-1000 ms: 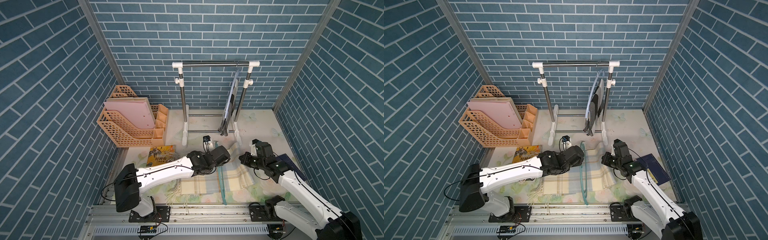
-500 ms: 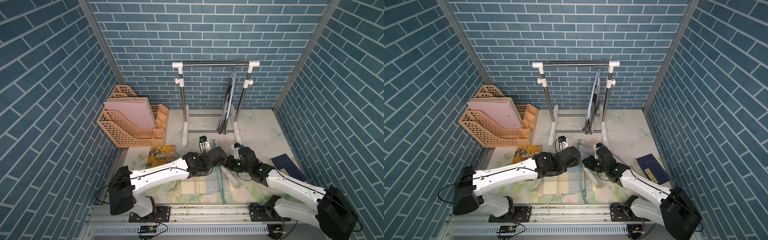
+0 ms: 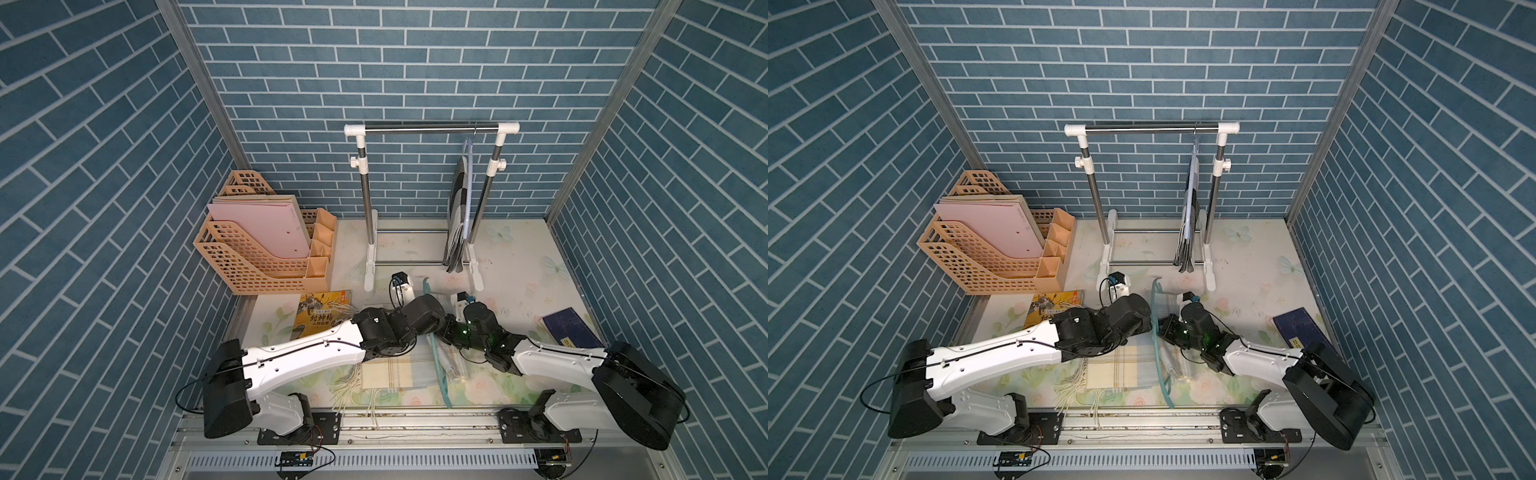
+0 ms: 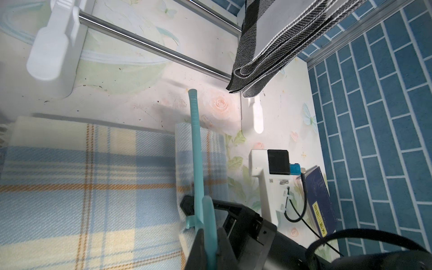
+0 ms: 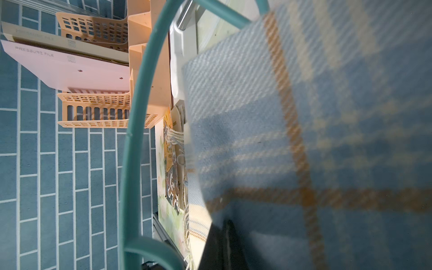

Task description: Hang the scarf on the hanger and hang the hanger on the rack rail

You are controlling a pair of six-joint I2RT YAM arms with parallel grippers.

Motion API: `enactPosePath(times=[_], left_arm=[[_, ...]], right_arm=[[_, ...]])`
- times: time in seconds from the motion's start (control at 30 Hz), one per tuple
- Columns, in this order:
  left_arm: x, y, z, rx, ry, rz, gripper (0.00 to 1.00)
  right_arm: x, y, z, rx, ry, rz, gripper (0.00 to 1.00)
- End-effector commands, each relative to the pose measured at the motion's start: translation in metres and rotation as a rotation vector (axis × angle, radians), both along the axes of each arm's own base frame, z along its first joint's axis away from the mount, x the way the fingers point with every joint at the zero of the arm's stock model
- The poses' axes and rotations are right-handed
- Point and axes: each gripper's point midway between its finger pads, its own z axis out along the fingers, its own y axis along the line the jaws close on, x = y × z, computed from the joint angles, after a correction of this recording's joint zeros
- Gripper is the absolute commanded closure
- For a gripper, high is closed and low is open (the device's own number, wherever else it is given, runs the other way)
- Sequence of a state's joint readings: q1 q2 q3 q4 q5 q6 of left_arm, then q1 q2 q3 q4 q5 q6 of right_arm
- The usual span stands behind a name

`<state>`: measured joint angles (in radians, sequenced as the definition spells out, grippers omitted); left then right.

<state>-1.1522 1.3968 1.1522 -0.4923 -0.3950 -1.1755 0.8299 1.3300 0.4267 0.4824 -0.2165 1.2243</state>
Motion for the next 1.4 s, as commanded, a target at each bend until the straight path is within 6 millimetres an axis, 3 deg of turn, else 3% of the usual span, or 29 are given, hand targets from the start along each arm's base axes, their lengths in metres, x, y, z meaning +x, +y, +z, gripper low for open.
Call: enactPosePath(times=[0.0,0.17,0.47,0.67,0.93,1.23,1.37], left_arm=[[-0.006,-0.008,0.004,-0.051,0.015,-0.038,1.0],[-0.012,-0.009,0.008,-0.09,0.032,-0.066,1.0],[-0.017,-0.003,0.013,-0.163,0.058,-0.091,1.0],[-0.009,0.01,0.01,-0.136,0.032,-0.042,1.0],[-0.005,0.02,0.014,-0.153,0.01,-0.017,1.0],[-0.008,0.012,0.009,-0.189,0.024,-0.048,1.0],[-0.005,0.014,0.013,-0.191,0.005,-0.03,1.0]], right_arm=[[0.013,0.012,0.03,0.105,-0.087,-0.036,1.0],[0.023,0.015,0.039,0.15,-0.143,-0.079,1.0],[0.031,0.02,0.037,0.199,-0.167,-0.141,1.0],[0.011,0.044,0.018,0.156,-0.104,-0.041,1.0],[-0.005,0.036,-0.006,0.074,-0.058,-0.018,1.0],[0.003,0.052,0.043,0.292,-0.138,-0.084,1.0],[-0.003,0.066,0.031,0.225,-0.116,-0.027,1.0]])
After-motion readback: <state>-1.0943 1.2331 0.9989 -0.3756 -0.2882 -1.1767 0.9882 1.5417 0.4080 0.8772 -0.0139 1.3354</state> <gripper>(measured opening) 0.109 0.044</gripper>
